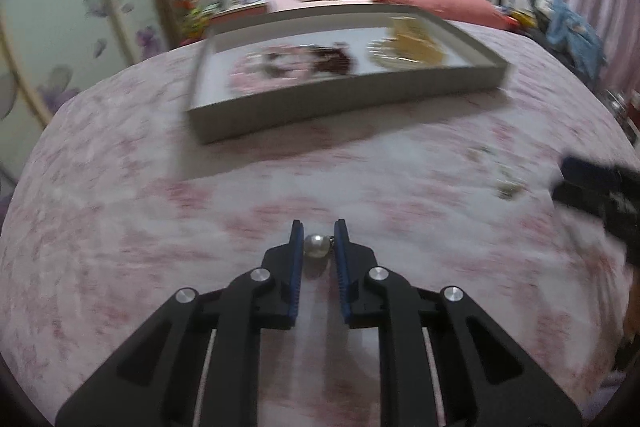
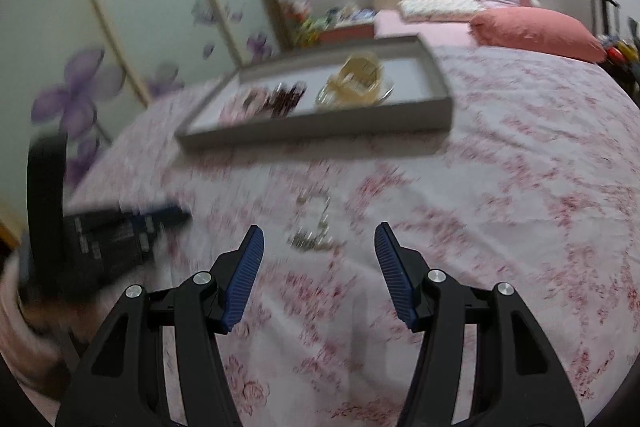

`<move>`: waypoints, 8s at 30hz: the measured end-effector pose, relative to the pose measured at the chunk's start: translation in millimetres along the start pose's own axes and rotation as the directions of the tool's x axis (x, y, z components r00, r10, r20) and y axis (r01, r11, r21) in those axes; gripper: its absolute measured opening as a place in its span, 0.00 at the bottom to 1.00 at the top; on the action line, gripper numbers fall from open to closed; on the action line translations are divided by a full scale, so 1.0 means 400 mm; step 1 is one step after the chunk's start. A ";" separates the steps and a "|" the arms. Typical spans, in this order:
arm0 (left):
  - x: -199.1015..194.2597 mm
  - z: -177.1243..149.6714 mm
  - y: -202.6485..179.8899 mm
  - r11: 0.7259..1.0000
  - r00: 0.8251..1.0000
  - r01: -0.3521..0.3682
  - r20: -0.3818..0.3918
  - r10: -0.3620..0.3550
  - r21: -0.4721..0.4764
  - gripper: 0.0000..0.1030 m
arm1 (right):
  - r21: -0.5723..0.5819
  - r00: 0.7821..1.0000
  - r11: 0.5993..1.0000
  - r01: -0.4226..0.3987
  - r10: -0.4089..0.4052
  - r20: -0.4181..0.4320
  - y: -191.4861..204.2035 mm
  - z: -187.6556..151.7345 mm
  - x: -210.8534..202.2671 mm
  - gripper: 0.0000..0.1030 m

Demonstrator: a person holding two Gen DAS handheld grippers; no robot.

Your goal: Organize jewelry

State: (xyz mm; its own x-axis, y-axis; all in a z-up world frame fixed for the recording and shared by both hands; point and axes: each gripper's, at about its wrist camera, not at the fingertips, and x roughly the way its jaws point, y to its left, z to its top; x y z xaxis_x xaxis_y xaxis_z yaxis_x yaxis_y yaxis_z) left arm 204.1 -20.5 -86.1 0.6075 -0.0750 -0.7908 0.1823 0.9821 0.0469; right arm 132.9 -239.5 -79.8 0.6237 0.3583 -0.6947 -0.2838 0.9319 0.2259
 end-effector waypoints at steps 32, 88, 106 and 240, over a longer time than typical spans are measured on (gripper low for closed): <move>-0.066 0.010 0.108 0.992 0.996 0.010 0.090 0.001 -0.122 0.16 | -0.028 0.970 0.999 0.037 -0.029 0.241 0.040 0.098 -0.101 0.06; -0.166 0.241 0.009 0.987 0.845 -0.017 0.525 0.099 -0.159 0.16 | 0.004 0.710 0.968 0.251 -0.187 0.679 0.085 0.278 -0.109 0.06; 0.070 0.341 -0.015 0.993 0.897 0.020 0.440 0.035 -0.120 0.16 | 0.026 0.802 0.985 0.171 -0.155 0.576 0.014 0.326 0.073 0.06; -0.351 -0.112 0.012 0.981 0.831 -0.086 0.531 0.167 -0.174 0.96 | 0.064 0.797 0.972 0.226 -0.222 0.561 0.166 -0.060 -0.216 0.98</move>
State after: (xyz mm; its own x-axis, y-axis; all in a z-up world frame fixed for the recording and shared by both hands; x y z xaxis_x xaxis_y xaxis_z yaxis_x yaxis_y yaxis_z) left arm 85.1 2.5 -2.4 0.9456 0.0106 -0.3250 -0.0085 0.9999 0.0079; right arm 42.6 -209.9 -21.0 0.9691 0.1105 -0.2207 -0.0886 0.9904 0.1065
